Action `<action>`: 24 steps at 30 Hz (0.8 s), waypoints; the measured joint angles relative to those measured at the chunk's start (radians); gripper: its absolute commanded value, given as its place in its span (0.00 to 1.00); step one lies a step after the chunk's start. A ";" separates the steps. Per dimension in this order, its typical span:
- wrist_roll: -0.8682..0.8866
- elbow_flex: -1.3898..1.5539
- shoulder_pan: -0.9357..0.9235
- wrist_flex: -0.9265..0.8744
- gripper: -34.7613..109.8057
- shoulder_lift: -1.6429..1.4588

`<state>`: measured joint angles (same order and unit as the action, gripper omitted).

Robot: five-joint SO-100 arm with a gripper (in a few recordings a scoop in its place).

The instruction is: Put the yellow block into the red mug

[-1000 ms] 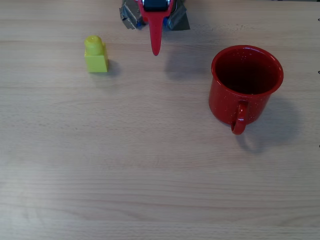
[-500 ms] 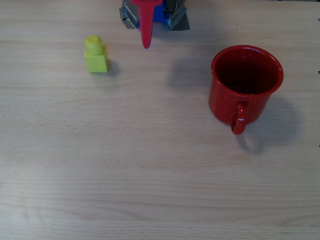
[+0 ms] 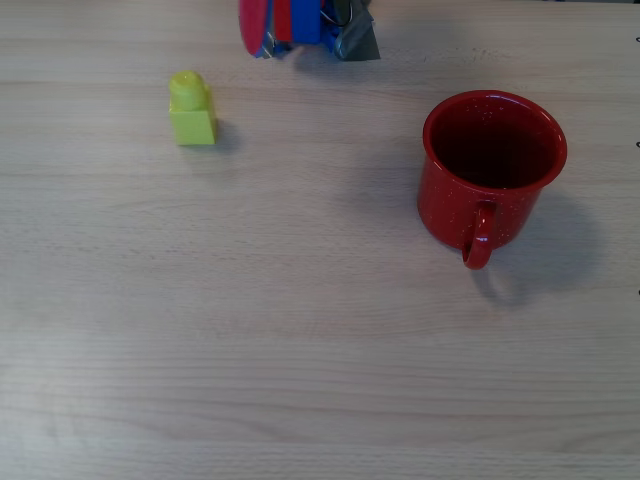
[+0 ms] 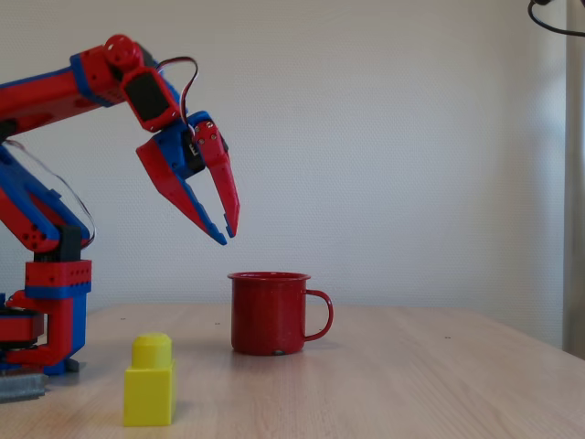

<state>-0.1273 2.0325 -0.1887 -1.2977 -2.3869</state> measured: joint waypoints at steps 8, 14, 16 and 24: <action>-0.166 -0.230 -0.187 -0.186 0.24 0.155; -0.359 -0.299 -0.365 -0.319 0.24 0.198; -0.411 -0.301 -0.422 -0.344 0.24 0.204; -0.558 -0.301 -0.528 -0.410 0.24 0.235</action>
<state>-0.6857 1.7319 -0.7164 -1.7073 -2.1522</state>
